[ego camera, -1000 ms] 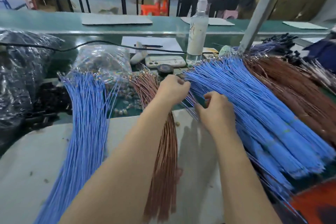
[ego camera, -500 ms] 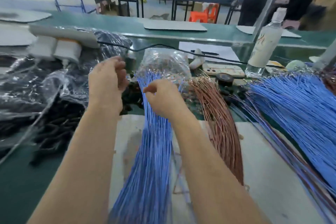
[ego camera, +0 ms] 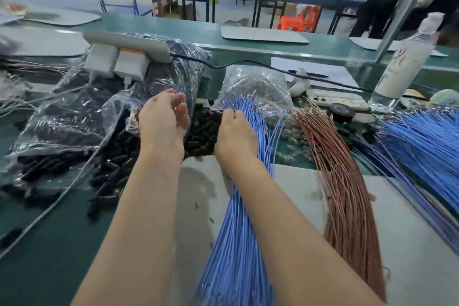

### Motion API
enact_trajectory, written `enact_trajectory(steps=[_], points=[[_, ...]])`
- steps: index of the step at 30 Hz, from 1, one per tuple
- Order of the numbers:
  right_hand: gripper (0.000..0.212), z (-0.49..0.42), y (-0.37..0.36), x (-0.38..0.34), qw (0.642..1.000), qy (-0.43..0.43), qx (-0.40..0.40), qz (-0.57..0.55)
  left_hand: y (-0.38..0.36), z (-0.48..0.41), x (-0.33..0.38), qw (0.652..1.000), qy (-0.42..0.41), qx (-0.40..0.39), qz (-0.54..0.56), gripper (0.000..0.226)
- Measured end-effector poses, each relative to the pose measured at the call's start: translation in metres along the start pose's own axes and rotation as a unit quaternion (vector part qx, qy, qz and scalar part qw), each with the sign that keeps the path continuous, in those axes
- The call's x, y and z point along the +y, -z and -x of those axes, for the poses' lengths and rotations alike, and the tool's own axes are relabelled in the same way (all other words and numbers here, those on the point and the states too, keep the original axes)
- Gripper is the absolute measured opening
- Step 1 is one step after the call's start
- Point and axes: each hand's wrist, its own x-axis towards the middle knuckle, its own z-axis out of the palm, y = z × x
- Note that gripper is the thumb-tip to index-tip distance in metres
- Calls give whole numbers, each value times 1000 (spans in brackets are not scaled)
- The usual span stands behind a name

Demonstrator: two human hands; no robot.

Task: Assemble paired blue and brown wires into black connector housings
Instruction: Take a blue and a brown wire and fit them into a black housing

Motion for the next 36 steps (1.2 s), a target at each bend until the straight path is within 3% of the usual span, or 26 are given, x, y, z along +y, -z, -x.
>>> enact_trajectory(steps=[6, 17, 20, 22, 24, 27, 30, 32, 34, 36], points=[[23, 3, -2, 1, 999, 8, 7, 47, -9, 7, -9, 1000, 16, -16, -16, 12], [14, 1, -6, 4, 998, 14, 30, 48, -20, 16, -23, 997, 25, -44, -59, 11], [14, 1, -1, 9, 995, 6, 44, -93, -20, 17, -27, 992, -30, -49, -112, 12], [12, 1, 17, 18, 960, -22, 71, -272, -22, 18, -31, 980, -76, -61, -172, 13], [8, 3, 40, 32, 917, -44, 84, -388, -27, 21, -35, 966, -71, -110, -223, 11], [8, 13, 65, 59, 875, -40, 54, -480, -42, 35, -46, 945, -19, -223, -238, 15], [12, 27, 72, 87, 865, -47, 56, -495, -56, 50, -60, 930, -14, -276, -245, 13], [14, 38, 72, 104, 876, -59, 66, -473, -61, 57, -71, 929, -9, -274, -247, 8], [18, 45, 69, 116, 926, -80, 49, -367, -63, 59, -78, 939, -15, -241, -244, 6], [30, 51, 62, 115, 968, -90, -49, -229, -63, 58, -81, 949, -24, -208, -236, 7]])
